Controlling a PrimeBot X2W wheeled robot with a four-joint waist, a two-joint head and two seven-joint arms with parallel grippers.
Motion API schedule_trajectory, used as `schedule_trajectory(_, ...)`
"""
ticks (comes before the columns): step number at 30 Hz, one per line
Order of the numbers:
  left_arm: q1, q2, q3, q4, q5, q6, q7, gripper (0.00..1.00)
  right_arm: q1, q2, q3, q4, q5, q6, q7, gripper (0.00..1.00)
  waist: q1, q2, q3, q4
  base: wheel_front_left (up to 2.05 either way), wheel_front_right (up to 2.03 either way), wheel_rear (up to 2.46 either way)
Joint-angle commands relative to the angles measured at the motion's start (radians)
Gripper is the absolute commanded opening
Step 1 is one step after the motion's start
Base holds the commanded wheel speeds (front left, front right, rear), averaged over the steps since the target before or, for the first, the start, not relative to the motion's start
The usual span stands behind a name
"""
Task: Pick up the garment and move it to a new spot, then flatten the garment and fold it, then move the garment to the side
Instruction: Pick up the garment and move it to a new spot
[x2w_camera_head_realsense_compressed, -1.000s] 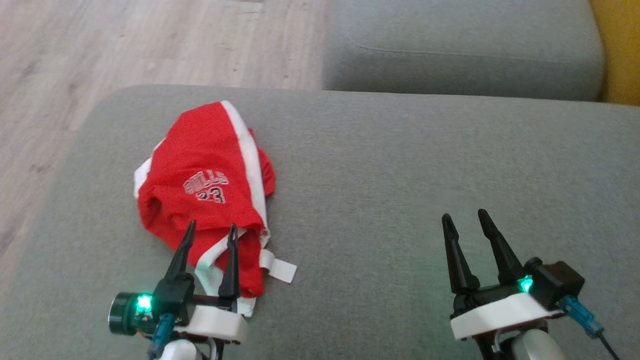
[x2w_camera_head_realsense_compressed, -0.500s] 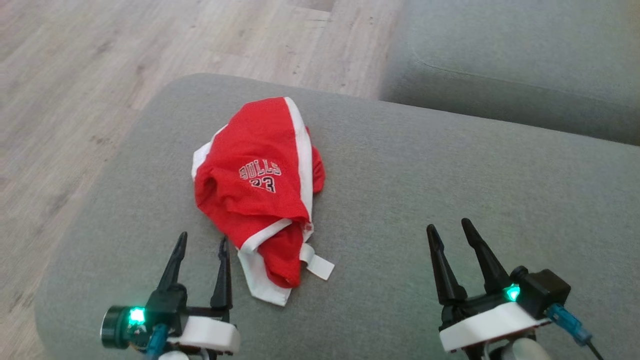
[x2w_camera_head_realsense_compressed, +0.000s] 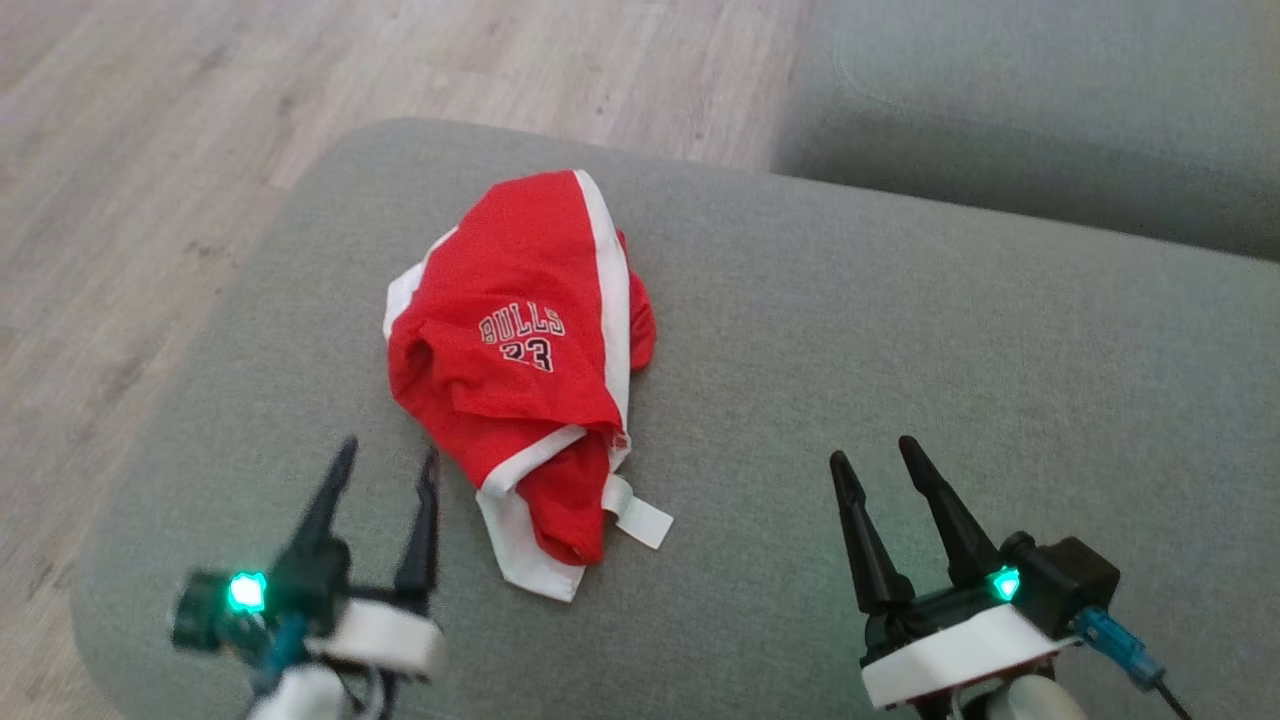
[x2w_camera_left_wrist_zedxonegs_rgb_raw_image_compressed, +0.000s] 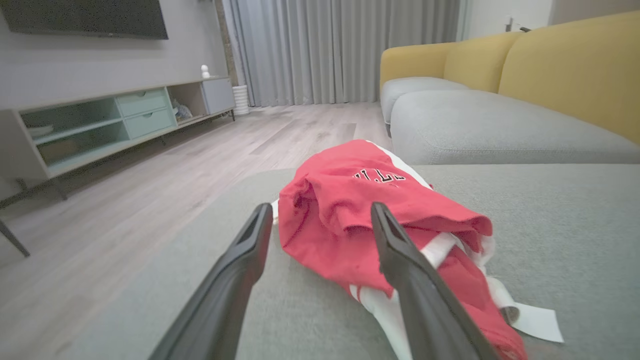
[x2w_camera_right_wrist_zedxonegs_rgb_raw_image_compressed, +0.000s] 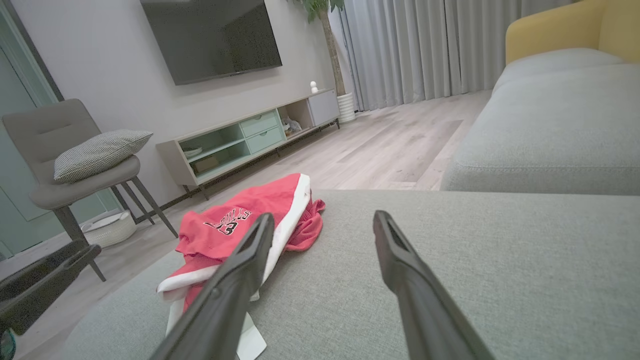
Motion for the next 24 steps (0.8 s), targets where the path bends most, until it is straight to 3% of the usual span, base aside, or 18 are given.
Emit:
schedule_trajectory(1,-0.102,0.03,0.037,-0.018,0.011,-0.011,-0.01,1.0,-0.045,-0.007,0.024,-0.034,-0.013,-0.001,-0.011,1.0,0.0001,0.0,0.022,-0.017,0.0,0.0,0.0)
schedule_trajectory(5,-0.257,0.077,0.022,0.09,0.007,-0.067,0.018,1.0,-0.069,-0.007,0.02,-0.033,-0.024,-0.001,-0.011,1.0,0.0001,0.0,0.072,-0.048,0.0,0.0,0.0)
schedule_trajectory(10,-0.476,0.137,-0.022,0.248,-0.022,-0.106,0.152,1.0,-0.106,-0.007,0.023,-0.035,-0.039,-0.001,-0.011,1.0,0.0001,0.0,0.148,-0.091,0.0,0.0,0.0)
schedule_trajectory(17,-0.657,0.225,-0.134,0.434,-0.199,-0.113,0.293,1.0,-0.158,-0.007,0.008,-0.043,-0.055,-0.001,-0.011,1.0,0.0001,0.0,0.234,-0.163,0.0,0.0,0.0)
schedule_trajectory(24,-0.721,0.293,-0.253,0.515,-0.387,-0.113,0.392,1.0,-0.188,-0.007,-0.03,-0.059,-0.063,-0.001,-0.011,1.0,0.0001,0.0,0.274,-0.208,0.0,0.0,0.0)
